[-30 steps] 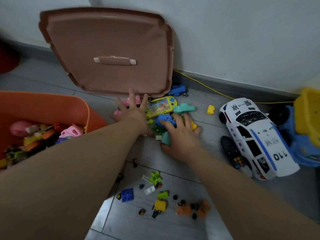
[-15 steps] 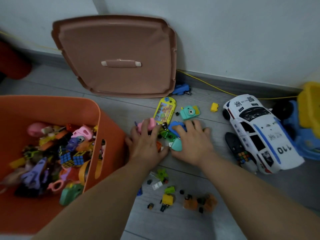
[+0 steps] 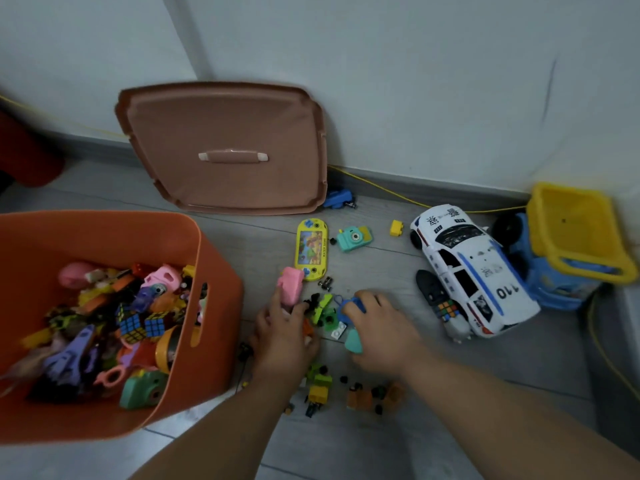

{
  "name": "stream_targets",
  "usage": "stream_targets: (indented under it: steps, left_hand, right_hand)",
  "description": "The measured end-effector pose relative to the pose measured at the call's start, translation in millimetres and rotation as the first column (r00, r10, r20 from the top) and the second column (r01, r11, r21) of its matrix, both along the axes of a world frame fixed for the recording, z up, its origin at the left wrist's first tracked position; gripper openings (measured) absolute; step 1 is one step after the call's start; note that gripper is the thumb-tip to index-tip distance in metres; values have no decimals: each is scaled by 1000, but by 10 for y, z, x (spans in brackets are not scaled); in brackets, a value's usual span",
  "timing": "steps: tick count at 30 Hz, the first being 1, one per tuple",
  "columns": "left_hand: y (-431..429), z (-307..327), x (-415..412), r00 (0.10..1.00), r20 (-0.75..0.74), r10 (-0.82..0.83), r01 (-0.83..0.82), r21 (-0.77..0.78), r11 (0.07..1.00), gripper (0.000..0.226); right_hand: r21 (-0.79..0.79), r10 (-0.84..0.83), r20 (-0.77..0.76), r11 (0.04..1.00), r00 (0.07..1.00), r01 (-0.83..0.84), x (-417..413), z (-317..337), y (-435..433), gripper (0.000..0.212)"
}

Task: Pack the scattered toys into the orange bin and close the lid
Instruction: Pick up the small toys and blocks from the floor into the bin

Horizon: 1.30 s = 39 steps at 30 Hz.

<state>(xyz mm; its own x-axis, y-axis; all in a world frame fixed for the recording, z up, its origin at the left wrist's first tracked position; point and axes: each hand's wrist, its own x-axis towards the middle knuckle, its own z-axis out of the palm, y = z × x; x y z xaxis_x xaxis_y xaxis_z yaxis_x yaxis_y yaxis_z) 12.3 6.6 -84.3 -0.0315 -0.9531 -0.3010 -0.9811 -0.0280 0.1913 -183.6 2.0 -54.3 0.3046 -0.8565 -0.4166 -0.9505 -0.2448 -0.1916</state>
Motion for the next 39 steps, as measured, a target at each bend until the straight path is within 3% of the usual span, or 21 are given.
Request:
stream_targets:
  steps: [4, 8, 15, 17, 20, 24, 27, 32, 36, 39]
  left_hand:
    - [79, 42, -6, 999, -13, 48, -47, 73, 996, 60]
    - [32, 107, 63, 986, -116, 116, -104, 110, 989, 30]
    - [31, 521, 19, 943, -319, 94, -94, 16, 995, 38]
    - [-19, 717, 4, 922, -367, 124, -133, 1, 991, 40]
    - [-110, 1084, -16, 858, -483, 178, -199, 8, 980, 16]
    - [-158, 1608, 133, 815, -554, 168, -256, -84, 963, 15]
    - [-146, 1926, 357, 710, -681, 179, -358, -130, 925, 11]
    - [-143, 2148, 780, 476, -840, 261, -602, -95, 793, 14]
    - [-138, 2230, 1144, 508, -790, 344, -665, -106, 739, 12]
    - [-66, 2196, 1424, 590, -692, 417, -664, -122, 737, 24]
  right_hand:
    - [11, -100, 41, 995, 994, 100, -126, 193, 53, 68]
    - [-24, -190, 88, 981, 978, 192, -226, 385, 130, 58]
    - [-65, -241, 151, 965, 959, 253, -225, 675, 155, 60]
    - [-97, -255, 208, 955, 944, 279, -126, 781, 99, 58]
    - [-158, -278, 314, 927, 908, 339, 73, 942, -52, 58]
    - [-171, -305, 547, 871, 780, 460, 499, 1208, -304, 57]
    - [-194, -247, 689, 843, 682, 502, 862, 1445, -416, 51]
    - [-282, -63, 796, 842, 602, 460, 1409, 1719, -493, 40]
    - [-266, -22, 853, 842, 522, 469, 1759, 1830, -578, 41]
    - [-222, -20, 879, 867, 476, 446, 2018, 1868, -609, 45]
